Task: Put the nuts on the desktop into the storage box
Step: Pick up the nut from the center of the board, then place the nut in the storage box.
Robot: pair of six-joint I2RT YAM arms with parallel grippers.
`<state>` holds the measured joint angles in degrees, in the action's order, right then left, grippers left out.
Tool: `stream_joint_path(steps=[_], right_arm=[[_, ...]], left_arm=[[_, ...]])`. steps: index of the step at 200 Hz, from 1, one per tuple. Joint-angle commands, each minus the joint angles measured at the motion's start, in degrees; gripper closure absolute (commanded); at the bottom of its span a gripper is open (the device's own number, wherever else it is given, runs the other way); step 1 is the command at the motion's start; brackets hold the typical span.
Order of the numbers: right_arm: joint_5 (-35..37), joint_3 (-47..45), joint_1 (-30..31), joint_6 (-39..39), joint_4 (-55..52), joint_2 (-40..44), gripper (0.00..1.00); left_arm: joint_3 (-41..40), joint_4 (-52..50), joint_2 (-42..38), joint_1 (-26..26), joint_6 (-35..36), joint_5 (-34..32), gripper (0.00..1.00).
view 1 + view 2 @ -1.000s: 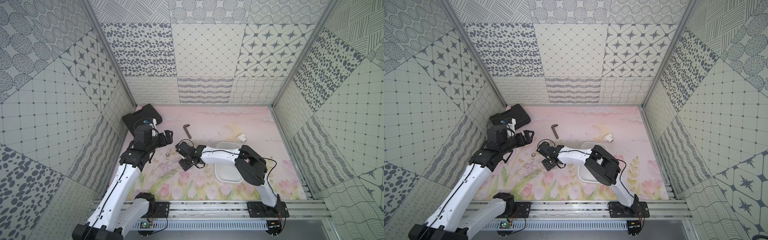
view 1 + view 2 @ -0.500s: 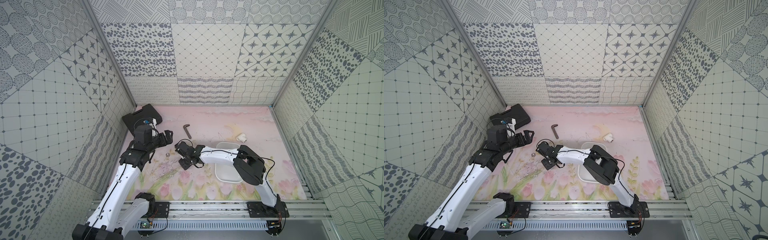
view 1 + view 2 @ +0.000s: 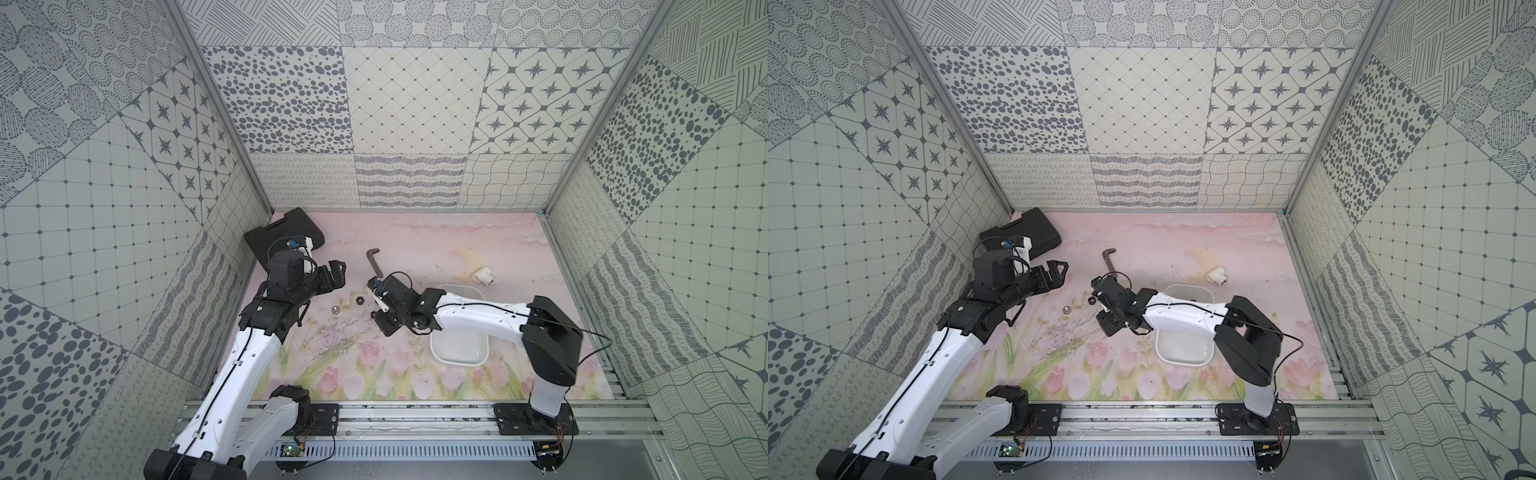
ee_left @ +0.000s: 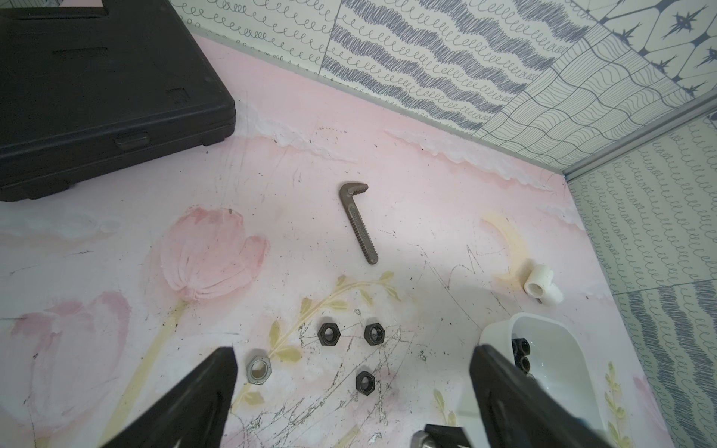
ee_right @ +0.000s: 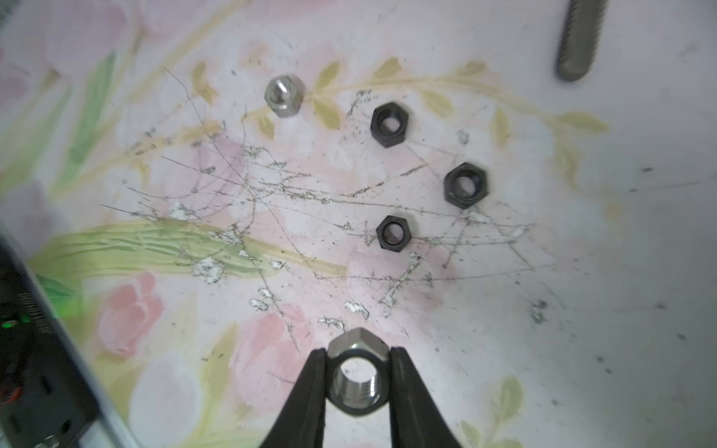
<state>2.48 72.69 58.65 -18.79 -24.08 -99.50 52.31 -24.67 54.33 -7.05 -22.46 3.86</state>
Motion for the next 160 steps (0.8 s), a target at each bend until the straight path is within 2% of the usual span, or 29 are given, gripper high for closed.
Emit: stream_joint_path(steps=[1, 38, 71, 108, 160], right_arm=[[0.9, -5.1, -4.1, -1.5, 4.0, 9.7, 0.81], [5.2, -15.6, -10.5, -2.3, -3.9, 23.0, 0.8], [7.4, -22.0, -13.8, -4.2, -12.3, 28.9, 0.79], [7.1, -26.7, -14.9, -6.8, -14.0, 27.4, 0.79], [8.5, -25.8, -15.9, -6.5, -12.1, 19.1, 0.79]], left_arm=[[-0.1, 0.4, -0.3, 0.0, 0.4, -0.7, 0.01], [-0.3, 0.2, -0.9, -0.1, 0.4, -1.1, 0.01], [-0.4, 0.3, -0.3, -0.1, 0.3, -0.8, 0.01], [-0.2, 0.6, 0.0, -0.2, 0.2, -0.8, 0.01], [-0.3, 0.6, -0.2, -0.1, 0.2, -0.8, 0.01]])
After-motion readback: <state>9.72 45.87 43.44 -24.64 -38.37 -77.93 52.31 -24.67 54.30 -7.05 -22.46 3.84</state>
